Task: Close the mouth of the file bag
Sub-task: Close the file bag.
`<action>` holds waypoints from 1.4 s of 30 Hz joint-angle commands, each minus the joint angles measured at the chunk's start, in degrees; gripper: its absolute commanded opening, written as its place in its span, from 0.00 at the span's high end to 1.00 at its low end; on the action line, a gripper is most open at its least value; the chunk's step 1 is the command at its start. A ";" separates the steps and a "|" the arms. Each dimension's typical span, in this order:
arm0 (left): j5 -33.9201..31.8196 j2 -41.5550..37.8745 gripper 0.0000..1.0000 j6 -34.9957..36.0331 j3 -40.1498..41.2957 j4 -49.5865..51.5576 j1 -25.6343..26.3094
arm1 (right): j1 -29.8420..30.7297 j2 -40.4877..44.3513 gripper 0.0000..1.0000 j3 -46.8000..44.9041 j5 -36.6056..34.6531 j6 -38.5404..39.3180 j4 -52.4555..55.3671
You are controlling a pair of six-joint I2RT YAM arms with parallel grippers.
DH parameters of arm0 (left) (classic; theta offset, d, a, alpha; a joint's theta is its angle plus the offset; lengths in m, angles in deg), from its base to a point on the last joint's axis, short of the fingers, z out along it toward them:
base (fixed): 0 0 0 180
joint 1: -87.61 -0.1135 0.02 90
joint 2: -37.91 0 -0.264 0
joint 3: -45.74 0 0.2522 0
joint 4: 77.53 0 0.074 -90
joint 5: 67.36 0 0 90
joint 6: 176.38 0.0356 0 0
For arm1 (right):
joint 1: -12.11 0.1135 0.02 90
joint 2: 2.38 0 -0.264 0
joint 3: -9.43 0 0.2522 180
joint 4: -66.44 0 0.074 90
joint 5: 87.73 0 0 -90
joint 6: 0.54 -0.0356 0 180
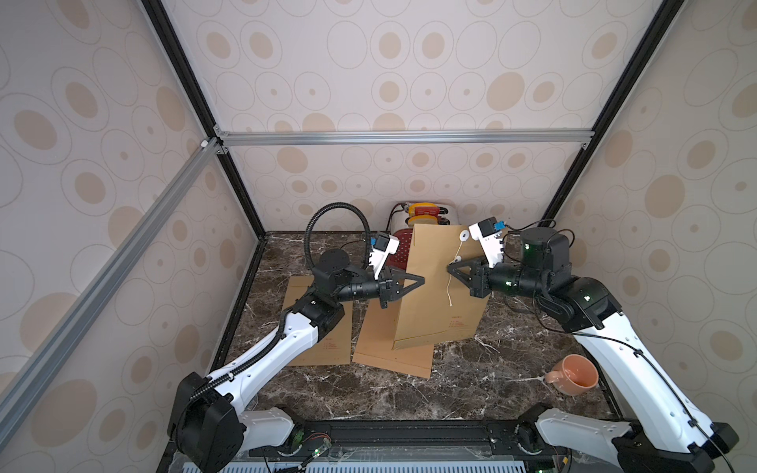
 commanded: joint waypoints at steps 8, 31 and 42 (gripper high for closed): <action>0.56 -0.80 1.00 -0.19 -1.68 -3.38 0.73 | 0.52 2.01 1.00 -2.87 0.86 -0.33 -1.77; 0.47 -1.44 1.00 -0.65 -1.18 -4.72 0.96 | 0.50 5.37 1.00 -11.38 -0.24 -0.80 -4.71; 0.55 -1.60 1.00 -0.69 -1.24 -4.71 1.04 | 0.44 6.91 1.00 -12.81 -0.36 -0.69 -4.78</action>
